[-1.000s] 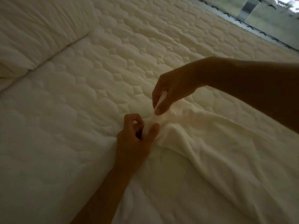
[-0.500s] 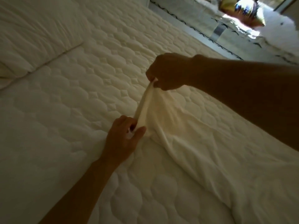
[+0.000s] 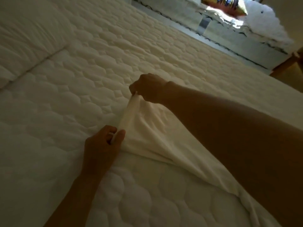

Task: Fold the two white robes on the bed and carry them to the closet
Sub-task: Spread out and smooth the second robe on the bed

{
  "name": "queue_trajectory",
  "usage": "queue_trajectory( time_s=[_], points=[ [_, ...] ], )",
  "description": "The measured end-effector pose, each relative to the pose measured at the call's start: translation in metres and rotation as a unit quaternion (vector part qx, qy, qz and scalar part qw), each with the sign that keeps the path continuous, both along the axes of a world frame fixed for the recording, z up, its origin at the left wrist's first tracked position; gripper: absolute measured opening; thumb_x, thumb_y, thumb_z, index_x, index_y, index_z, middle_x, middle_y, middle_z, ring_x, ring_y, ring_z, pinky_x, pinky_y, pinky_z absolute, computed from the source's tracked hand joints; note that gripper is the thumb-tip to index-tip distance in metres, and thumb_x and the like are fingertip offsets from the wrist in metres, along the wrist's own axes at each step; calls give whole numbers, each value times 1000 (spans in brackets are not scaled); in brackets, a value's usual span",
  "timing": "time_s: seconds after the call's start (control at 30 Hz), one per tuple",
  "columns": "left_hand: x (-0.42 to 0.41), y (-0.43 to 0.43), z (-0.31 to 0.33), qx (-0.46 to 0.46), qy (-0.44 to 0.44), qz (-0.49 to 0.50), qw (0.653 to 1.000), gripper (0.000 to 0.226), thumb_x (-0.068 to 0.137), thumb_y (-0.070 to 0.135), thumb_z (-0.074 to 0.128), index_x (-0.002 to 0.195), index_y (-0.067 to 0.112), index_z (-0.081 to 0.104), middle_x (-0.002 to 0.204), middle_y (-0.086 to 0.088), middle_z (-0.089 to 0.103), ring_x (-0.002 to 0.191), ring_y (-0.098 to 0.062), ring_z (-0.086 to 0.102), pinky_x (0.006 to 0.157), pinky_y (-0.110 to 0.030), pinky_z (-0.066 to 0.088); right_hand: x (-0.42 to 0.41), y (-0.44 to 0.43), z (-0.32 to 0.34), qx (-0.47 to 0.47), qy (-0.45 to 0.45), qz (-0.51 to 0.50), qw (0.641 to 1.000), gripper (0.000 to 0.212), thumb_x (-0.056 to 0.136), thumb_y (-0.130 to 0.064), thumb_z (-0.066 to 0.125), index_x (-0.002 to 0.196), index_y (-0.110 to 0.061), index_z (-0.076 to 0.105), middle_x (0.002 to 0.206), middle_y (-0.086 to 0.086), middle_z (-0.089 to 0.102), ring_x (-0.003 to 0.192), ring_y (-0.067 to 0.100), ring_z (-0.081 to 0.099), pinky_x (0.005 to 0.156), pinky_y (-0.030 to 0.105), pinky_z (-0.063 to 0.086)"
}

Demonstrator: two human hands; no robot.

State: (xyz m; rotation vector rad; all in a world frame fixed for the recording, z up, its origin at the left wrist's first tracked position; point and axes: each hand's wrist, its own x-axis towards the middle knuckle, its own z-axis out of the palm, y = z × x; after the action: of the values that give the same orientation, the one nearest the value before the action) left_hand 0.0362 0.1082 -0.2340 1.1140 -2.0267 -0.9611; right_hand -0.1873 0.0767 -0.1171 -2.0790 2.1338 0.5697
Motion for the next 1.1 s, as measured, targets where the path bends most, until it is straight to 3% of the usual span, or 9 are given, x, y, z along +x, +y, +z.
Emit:
queue_trajectory(
  time_s=[0.1, 0.17, 0.23, 0.33, 0.47, 0.63, 0.8, 0.97, 1.1],
  points=[
    [1, 1, -9, -31, 6, -4, 999, 23, 88, 40, 64, 87, 18, 69, 51, 5, 59, 52, -20, 61, 56, -27, 45, 10, 21, -30, -55, -206, -136, 968, 54, 104, -21, 46, 151, -39, 28, 106, 1, 62, 76, 13, 61, 64, 27, 50],
    [-1, 0, -8, -34, 4, 7, 999, 27, 86, 45, 69, 90, 18, 70, 58, 6, 62, 55, -18, 62, 58, -25, 44, 2, 56, -40, -137, -255, -190, 938, 59, 105, -33, 46, 156, -39, 17, 124, 2, 62, 103, 17, 63, 88, 35, 52],
    [-3, -1, -7, -18, 13, 22, 1000, 31, 79, 45, 81, 90, 19, 69, 67, 5, 65, 60, -13, 60, 63, -24, 44, -29, 103, -53, -202, -179, -232, 935, 47, 103, -45, 46, 147, -30, 39, 135, 3, 58, 123, 22, 53, 101, 39, 43],
    [-3, 0, -6, -48, -5, 13, 999, 23, 77, 31, 84, 88, 17, 69, 67, 1, 63, 61, -13, 56, 62, -20, 37, -73, 165, -69, -167, -110, -300, 933, 39, 101, -51, 46, 118, -20, 61, 122, 7, 57, 113, 27, 52, 92, 37, 40],
    [-4, -2, -13, -98, -24, -36, 994, 9, 87, 24, 69, 90, 16, 69, 73, 2, 61, 63, -19, 55, 64, -21, 37, -101, 165, -79, -190, -107, -271, 937, 36, 104, -43, 45, 100, -11, 62, 100, 9, 59, 94, 29, 55, 79, 33, 36],
    [-6, 4, -17, -158, -71, -41, 984, 10, 91, 22, 62, 94, 12, 66, 81, -5, 56, 71, -27, 55, 67, -35, 44, -93, 158, -82, -265, -94, -314, 907, 33, 100, -43, 52, 105, -12, 63, 108, 11, 63, 102, 30, 55, 88, 40, 43],
    [-9, 37, 10, -350, -91, -84, 928, 20, 95, 26, 66, 80, 15, 67, 73, -9, 59, 72, -35, 59, 69, -47, 47, -53, 230, -63, -416, -65, -236, 876, 27, 93, -43, 65, 90, -16, 64, 90, 1, 58, 84, 17, 50, 77, 37, 41],
    [-35, 125, 7, -336, -103, -271, 896, 12, 88, 24, 73, 100, 21, 75, 97, 2, 72, 86, -27, 66, 75, -39, 48, -49, 293, -57, -176, -217, -301, 912, 26, 92, -46, 65, 96, -21, 71, 91, -6, 64, 81, 11, 58, 81, 31, 52],
    [-64, 127, 8, -356, -140, -240, 892, 22, 86, 21, 76, 107, 20, 72, 105, -3, 70, 84, -31, 63, 74, -40, 48, -53, 290, -64, -221, -209, -304, 903, 21, 99, -34, 58, 98, -16, 69, 92, -5, 60, 82, 14, 54, 81, 31, 47]
  ],
)
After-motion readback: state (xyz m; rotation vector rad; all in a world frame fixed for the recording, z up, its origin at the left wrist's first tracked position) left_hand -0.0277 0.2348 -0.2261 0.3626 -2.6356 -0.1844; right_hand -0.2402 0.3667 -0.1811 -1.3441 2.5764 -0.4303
